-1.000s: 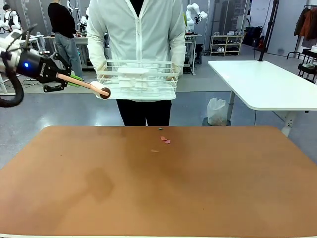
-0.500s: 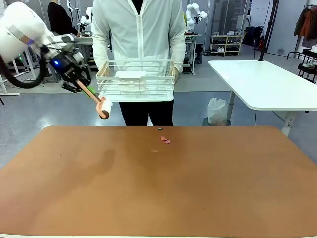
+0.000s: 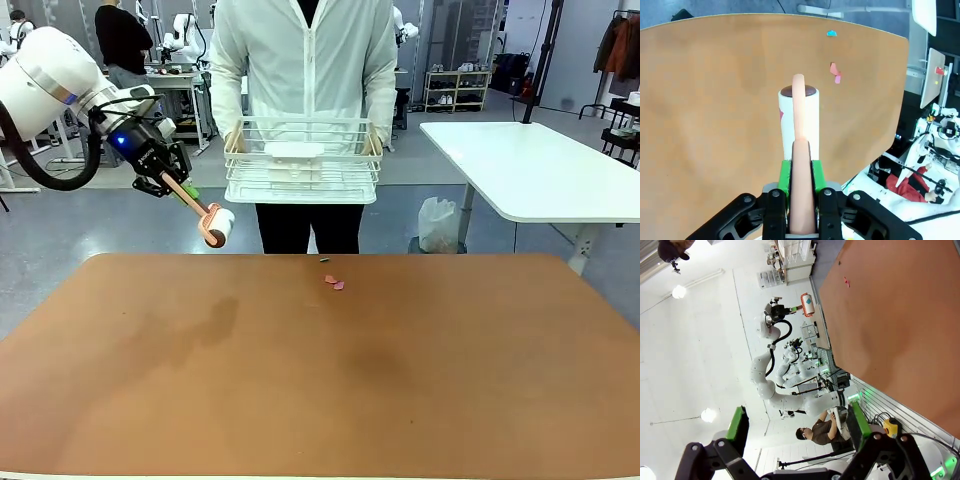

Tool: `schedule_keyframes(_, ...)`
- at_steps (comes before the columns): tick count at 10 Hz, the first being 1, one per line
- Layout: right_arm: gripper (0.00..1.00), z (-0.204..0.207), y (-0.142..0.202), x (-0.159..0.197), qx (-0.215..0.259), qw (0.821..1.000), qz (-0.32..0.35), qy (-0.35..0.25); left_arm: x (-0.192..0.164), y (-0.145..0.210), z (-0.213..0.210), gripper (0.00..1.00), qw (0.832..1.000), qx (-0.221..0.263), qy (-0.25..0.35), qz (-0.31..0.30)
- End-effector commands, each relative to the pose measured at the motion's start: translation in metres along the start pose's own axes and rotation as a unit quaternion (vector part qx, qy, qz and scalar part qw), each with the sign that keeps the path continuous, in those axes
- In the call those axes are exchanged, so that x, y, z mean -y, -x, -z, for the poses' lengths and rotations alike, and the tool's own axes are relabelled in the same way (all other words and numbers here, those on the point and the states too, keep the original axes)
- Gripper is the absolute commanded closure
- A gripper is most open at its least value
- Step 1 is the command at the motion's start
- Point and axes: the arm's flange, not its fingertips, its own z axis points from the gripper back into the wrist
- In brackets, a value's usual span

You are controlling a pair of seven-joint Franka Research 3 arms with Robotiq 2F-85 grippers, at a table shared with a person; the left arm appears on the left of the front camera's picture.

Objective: Clean the table.
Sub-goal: Clean the table with the Lint Roller when the human lifts the Dish drying rack.

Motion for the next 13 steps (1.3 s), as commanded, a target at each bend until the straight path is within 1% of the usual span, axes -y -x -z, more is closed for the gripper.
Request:
schedule_keyframes(1, 0.0, 0.001, 0.003, -0.003, 0.002, 1.0, 0.004, 0.005, 0.003, -0.002, 0.004, 0.79, 1.0, 0.003, -0.003, -0.004)
schedule_keyframes(5, 0.0, 0.001, 0.003, -0.003, 0.002, 1.0, 0.004, 0.005, 0.001, -0.001, 0.005, 0.79, 1.0, -0.004, 0.0, 0.001)
schedule_keyframes(6, 0.0, 0.001, 0.003, -0.003, 0.002, 1.0, 0.004, 0.005, 0.005, -0.003, 0.015, 0.79, 1.0, -0.001, 0.013, 0.019)
schedule_keyframes(8, 0.0, 0.001, 0.003, -0.003, 0.002, 1.0, 0.004, 0.005, 0.006, -0.017, 0.034, 0.79, 1.0, 0.017, 0.012, 0.01)
schedule_keyframes(10, 0.0, 0.001, 0.003, -0.003, 0.002, 1.0, 0.004, 0.005, 0.013, -0.032, 0.057, 0.79, 1.0, 0.016, 0.003, 0.007)
schedule_keyframes(12, 0.0, 0.001, 0.003, -0.003, 0.002, 1.0, 0.004, 0.005, 0.024, -0.04, 0.079, 0.79, 1.0, 0.011, 0.011, -0.006)
schedule_keyframes(13, 0.0, 0.001, 0.003, -0.003, 0.002, 1.0, 0.004, 0.005, 0.033, -0.042, 0.091, 0.79, 1.0, 0.018, 0.016, -0.006)
